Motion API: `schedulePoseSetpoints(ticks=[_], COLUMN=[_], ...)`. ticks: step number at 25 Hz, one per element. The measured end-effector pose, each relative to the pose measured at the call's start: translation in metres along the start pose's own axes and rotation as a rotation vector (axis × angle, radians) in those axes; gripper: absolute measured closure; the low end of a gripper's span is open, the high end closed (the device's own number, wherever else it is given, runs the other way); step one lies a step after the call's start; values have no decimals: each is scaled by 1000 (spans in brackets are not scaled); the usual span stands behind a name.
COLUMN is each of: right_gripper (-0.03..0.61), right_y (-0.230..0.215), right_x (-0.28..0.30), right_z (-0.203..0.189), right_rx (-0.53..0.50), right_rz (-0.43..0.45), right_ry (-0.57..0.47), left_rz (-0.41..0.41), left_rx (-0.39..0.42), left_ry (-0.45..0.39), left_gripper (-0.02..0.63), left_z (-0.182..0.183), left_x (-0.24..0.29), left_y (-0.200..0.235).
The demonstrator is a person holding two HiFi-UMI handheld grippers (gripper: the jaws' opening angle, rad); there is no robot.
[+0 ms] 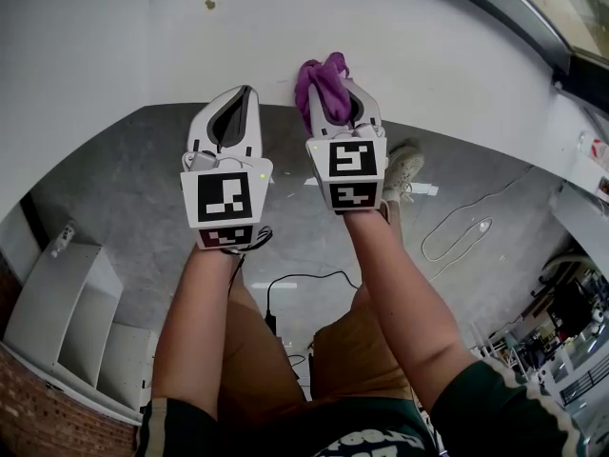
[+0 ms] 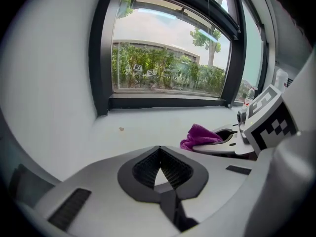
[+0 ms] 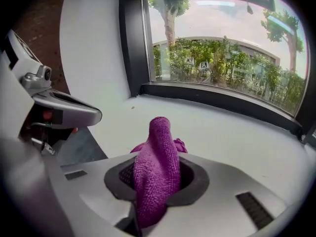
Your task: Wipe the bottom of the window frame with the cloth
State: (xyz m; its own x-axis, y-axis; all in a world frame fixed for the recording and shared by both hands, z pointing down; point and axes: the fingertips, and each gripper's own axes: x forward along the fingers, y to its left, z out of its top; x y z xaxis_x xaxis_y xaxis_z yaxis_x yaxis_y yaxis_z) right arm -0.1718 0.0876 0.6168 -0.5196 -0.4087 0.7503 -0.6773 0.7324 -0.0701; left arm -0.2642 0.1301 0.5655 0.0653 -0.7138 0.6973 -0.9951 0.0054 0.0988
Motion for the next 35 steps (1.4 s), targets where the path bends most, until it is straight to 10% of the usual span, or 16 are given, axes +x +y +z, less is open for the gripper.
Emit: schedulePoseSetpoints(ticks=[35], right_gripper=[491], right_y=[180], right_x=[77], right_z=[69], right_rx=[-191], right_rz=[336], right_ry=[51], left_rz=[195], left_rx=[-102], left_ry=[-6], left_gripper=[606], left_z=[-21], left_x=[-64], left_y=[130])
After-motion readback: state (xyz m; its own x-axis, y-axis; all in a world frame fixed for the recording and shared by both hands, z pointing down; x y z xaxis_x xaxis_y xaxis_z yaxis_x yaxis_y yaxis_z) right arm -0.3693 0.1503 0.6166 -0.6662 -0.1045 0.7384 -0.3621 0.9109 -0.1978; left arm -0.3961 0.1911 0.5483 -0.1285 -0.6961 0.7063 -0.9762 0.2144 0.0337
